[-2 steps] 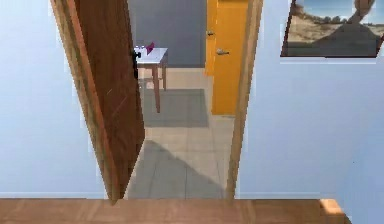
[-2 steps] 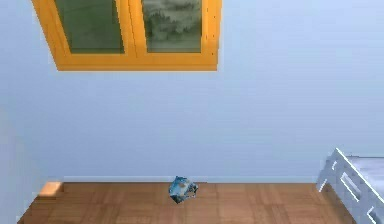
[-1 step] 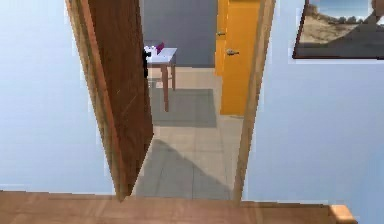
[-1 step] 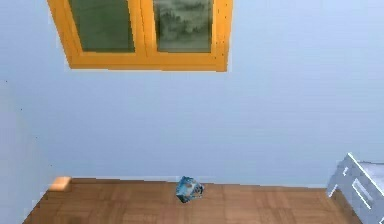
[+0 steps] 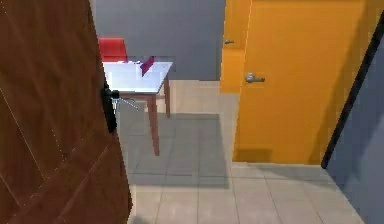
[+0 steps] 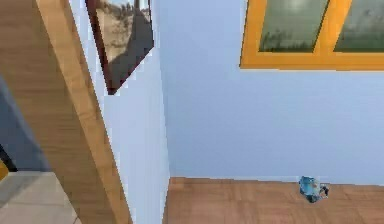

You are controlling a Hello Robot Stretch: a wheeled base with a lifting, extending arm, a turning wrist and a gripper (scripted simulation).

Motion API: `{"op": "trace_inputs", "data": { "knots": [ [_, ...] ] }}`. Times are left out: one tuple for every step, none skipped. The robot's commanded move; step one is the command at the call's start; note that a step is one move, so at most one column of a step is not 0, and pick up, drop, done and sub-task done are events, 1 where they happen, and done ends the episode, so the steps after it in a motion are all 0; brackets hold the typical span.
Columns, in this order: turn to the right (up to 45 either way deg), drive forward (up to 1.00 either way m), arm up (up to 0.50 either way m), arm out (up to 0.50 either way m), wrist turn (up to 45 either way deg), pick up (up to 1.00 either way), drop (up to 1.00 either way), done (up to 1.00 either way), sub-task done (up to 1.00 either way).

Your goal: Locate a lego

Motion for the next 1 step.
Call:
{"op": "trace_inputs", "data": {
  "knots": [
    [0.0, 1.0, 0.0, 0.0, 0.0, 0.0, 0.0, 0.0, 0.0]
  ]
}}
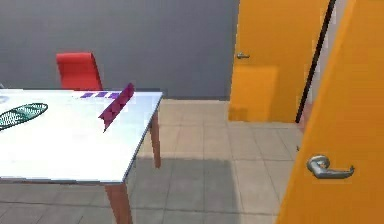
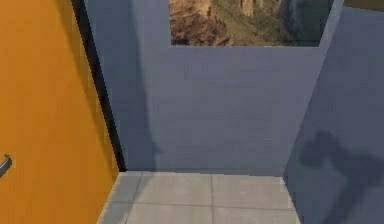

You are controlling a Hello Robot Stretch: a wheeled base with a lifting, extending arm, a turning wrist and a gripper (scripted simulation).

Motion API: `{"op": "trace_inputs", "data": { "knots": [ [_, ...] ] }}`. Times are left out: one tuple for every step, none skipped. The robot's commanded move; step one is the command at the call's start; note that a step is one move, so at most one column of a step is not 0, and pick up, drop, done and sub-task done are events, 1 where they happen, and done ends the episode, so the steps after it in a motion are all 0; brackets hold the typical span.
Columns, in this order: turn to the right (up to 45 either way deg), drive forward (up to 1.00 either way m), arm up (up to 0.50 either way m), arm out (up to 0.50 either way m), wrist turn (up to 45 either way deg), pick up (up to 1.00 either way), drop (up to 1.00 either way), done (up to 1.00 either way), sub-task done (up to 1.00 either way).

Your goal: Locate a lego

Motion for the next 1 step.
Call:
{"op": "trace_inputs", "data": {
  "knots": [
    [-6.0, 0.0, 0.0, 0.0, 0.0, 0.0, 0.0, 0.0, 0.0]
  ]
}}
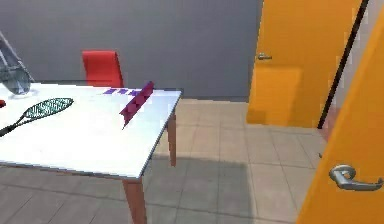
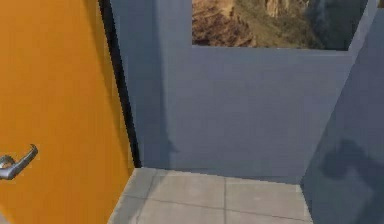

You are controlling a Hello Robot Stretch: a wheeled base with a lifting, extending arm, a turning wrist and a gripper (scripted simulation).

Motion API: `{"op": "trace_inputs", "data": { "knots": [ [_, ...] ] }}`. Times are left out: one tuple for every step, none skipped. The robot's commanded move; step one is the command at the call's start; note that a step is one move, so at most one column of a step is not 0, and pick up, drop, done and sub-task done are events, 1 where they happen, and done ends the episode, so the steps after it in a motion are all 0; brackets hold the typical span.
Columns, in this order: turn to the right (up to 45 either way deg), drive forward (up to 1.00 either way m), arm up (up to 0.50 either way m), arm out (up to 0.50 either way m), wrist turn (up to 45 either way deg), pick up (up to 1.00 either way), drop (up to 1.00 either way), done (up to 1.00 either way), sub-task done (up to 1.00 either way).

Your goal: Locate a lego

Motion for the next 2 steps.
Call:
{"op": "trace_inputs", "data": {
  "knots": [
    [0.0, 0.25, 0.0, 0.0, 0.0, 0.0, 0.0, 0.0, 0.0],
    [0.0, 0.05, 0.0, 0.0, 0.0, 0.0, 0.0, 0.0, 0.0]
  ]
}}
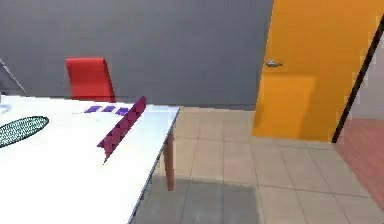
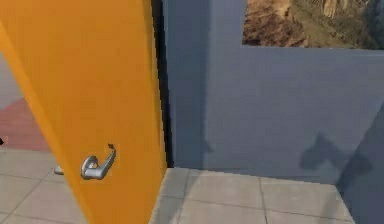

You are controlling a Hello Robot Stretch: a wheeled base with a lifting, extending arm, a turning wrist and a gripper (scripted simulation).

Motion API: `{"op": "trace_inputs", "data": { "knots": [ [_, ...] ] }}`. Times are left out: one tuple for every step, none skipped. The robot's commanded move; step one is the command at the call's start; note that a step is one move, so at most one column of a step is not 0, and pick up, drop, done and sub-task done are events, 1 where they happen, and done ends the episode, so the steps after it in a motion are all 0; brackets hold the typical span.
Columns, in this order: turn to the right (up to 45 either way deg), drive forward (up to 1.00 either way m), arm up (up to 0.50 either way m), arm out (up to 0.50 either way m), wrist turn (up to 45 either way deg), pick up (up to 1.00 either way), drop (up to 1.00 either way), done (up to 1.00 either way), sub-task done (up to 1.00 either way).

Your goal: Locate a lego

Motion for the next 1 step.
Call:
{"op": "trace_inputs", "data": {
  "knots": [
    [-45.0, 0.0, 0.0, 0.0, 0.0, 0.0, 0.0, 0.0, 0.0]
  ]
}}
